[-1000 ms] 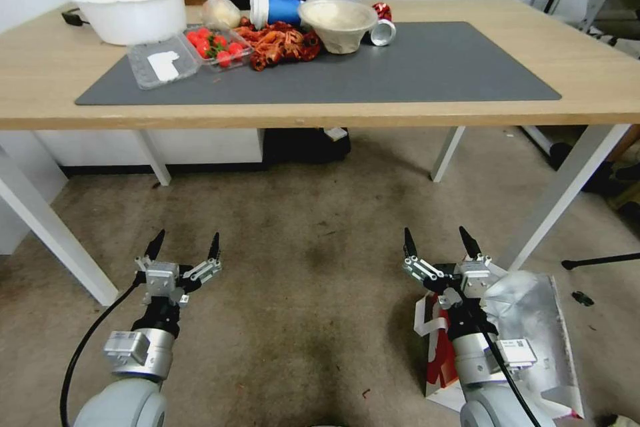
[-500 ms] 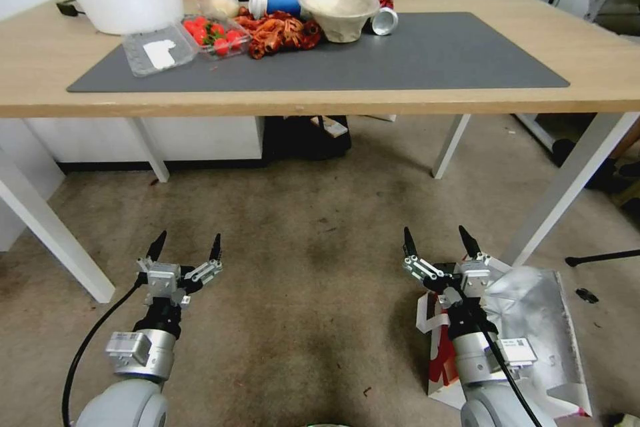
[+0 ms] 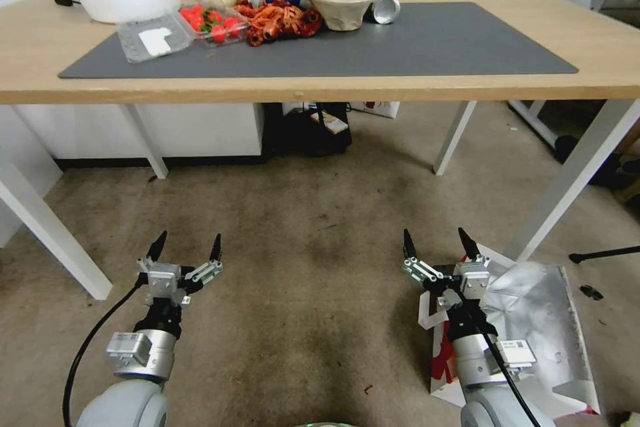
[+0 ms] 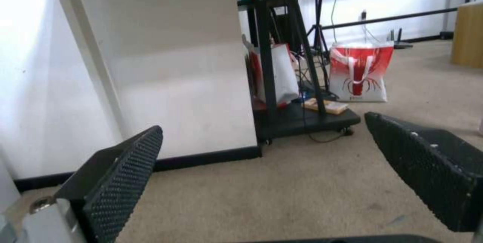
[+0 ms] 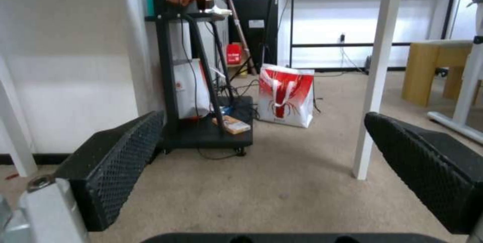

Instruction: Pick up the food delivery bag from the floor and place it on the table.

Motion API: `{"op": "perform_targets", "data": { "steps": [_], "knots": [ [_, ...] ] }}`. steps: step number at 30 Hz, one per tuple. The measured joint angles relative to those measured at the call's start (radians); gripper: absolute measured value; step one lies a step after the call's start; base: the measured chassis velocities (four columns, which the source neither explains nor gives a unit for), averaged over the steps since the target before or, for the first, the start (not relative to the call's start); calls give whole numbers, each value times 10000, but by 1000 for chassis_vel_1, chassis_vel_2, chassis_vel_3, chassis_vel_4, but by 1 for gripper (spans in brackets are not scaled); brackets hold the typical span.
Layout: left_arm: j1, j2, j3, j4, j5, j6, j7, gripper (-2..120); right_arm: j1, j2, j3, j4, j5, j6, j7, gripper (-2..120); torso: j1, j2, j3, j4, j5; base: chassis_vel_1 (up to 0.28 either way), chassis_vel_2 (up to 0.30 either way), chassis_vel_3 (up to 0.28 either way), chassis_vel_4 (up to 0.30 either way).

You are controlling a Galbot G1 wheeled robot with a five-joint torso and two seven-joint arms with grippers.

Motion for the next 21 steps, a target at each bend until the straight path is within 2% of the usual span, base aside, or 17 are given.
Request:
{"op": "perform_targets", "data": {
  "steps": [11,14,21],
  "knots": [
    [6,-6,-8,53,-15,-75,29,100,-42,17,39,62,45,47,-3,100,-14,-51,0,0,0,0,0,0,0],
    [-19,-17,-17,96,-184,-299,194,100,-40,18,64,83,68,52,-2,100,-14,-39,0,1,0,0,0,0,0],
    [-107,6,-28,210,-234,-585,238,100,-24,-27,768,208,125,166,-58,100,-8,-8,0,0,0,0,0,0,0]
  ]
}}
